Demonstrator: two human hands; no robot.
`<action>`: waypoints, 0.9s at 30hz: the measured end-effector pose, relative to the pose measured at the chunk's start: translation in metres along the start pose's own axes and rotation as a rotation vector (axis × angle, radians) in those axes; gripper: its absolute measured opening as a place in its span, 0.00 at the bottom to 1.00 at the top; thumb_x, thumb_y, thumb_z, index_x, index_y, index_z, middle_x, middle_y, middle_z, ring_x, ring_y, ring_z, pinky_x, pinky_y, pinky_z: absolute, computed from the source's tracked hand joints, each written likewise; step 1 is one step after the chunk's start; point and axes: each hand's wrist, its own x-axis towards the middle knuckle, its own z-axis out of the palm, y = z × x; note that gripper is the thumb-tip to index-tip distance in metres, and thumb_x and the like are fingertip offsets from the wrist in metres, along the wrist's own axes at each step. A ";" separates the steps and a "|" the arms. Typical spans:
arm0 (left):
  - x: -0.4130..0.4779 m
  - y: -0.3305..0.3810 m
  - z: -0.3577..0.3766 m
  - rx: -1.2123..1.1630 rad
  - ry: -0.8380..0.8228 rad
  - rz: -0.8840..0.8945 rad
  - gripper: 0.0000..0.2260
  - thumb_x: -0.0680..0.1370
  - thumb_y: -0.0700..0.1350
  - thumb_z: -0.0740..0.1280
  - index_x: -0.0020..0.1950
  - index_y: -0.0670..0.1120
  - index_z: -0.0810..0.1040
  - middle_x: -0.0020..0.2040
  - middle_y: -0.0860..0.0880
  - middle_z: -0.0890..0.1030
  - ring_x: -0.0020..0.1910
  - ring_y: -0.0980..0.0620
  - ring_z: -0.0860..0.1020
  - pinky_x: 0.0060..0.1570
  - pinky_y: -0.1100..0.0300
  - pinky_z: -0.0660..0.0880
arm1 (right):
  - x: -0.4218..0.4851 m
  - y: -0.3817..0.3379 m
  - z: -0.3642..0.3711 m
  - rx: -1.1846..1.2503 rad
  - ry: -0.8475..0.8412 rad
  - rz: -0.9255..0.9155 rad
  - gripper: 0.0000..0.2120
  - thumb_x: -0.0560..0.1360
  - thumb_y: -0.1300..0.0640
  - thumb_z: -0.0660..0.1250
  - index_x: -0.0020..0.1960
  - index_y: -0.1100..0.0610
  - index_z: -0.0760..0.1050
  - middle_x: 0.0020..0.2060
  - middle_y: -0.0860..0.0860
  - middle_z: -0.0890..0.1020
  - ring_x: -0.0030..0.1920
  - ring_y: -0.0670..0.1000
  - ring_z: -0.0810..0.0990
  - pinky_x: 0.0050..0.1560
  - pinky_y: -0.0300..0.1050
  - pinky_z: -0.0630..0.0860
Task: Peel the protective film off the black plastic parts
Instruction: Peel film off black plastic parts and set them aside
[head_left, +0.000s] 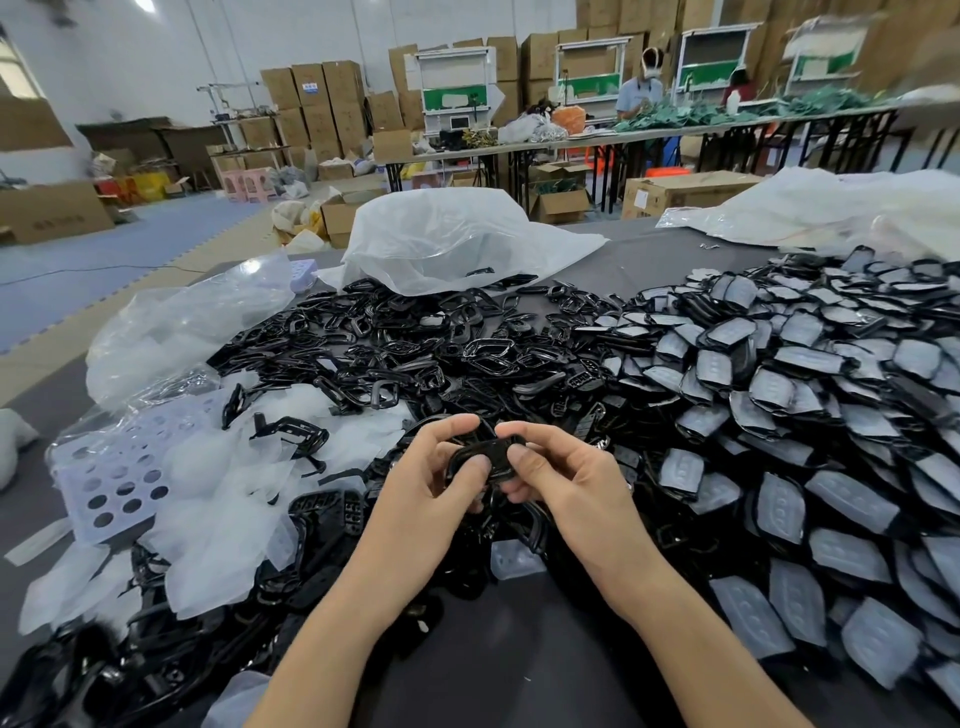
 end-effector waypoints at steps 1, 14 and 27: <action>0.000 -0.001 -0.001 -0.018 -0.021 -0.022 0.14 0.80 0.44 0.68 0.58 0.64 0.77 0.43 0.53 0.82 0.40 0.54 0.81 0.50 0.61 0.78 | 0.000 0.000 0.000 -0.013 -0.006 -0.003 0.14 0.80 0.64 0.67 0.52 0.47 0.85 0.38 0.48 0.85 0.39 0.46 0.83 0.44 0.37 0.79; -0.001 -0.004 0.004 0.368 0.174 0.173 0.12 0.79 0.45 0.69 0.55 0.63 0.78 0.47 0.67 0.81 0.49 0.67 0.79 0.47 0.76 0.70 | 0.001 0.006 -0.004 -0.210 0.025 -0.022 0.11 0.79 0.59 0.71 0.49 0.42 0.82 0.38 0.46 0.85 0.39 0.45 0.85 0.42 0.36 0.79; 0.042 -0.026 -0.061 1.105 0.178 -0.136 0.16 0.83 0.50 0.60 0.70 0.47 0.74 0.64 0.43 0.75 0.64 0.42 0.73 0.61 0.49 0.70 | 0.005 0.012 -0.008 -0.243 0.215 -0.070 0.11 0.80 0.54 0.69 0.50 0.36 0.78 0.37 0.46 0.84 0.40 0.52 0.83 0.43 0.52 0.82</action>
